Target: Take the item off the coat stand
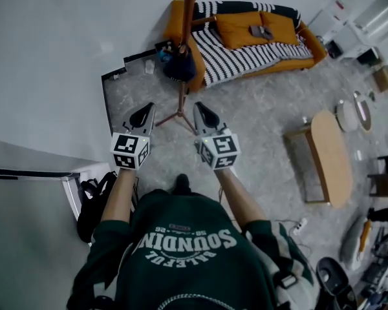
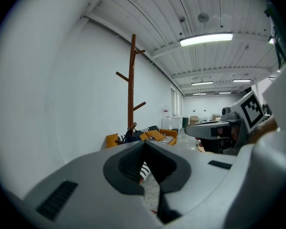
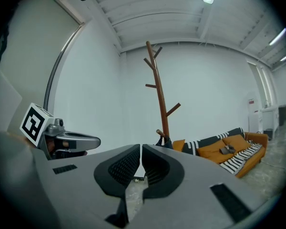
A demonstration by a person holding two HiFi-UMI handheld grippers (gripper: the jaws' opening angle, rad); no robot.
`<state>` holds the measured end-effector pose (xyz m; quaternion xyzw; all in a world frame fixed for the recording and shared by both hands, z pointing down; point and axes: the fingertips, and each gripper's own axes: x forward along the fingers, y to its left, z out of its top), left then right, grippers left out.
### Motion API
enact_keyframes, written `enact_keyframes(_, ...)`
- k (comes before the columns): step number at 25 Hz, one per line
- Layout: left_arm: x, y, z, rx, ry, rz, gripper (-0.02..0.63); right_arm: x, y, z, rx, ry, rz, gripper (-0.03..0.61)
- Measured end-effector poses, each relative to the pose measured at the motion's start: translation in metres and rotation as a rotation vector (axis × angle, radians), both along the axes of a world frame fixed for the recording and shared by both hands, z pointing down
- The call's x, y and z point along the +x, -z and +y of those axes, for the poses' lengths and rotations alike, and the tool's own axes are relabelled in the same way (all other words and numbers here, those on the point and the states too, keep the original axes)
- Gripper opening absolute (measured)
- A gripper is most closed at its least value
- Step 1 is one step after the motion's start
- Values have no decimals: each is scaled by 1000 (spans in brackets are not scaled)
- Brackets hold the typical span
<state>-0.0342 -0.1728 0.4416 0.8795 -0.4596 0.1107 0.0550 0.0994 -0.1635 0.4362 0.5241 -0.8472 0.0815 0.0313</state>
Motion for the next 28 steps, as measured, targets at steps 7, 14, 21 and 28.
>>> enact_keyframes(7, 5, -7, -22, -15, 30, 0, 2, 4, -9, -28, -9, 21, -14, 0)
enact_keyframes(14, 7, -11, -48, -13, 24, 19, 2, -5, -17, -50, -17, 31, -3, 0)
enact_keyframes(21, 6, -17, -77, -21, 7, 25, 2, -7, -18, -74, -27, 18, 23, 0)
enact_keyframes(28, 6, -24, -86, -35, -3, 26, 2, -5, -30, -83, -39, 7, 38, 0)
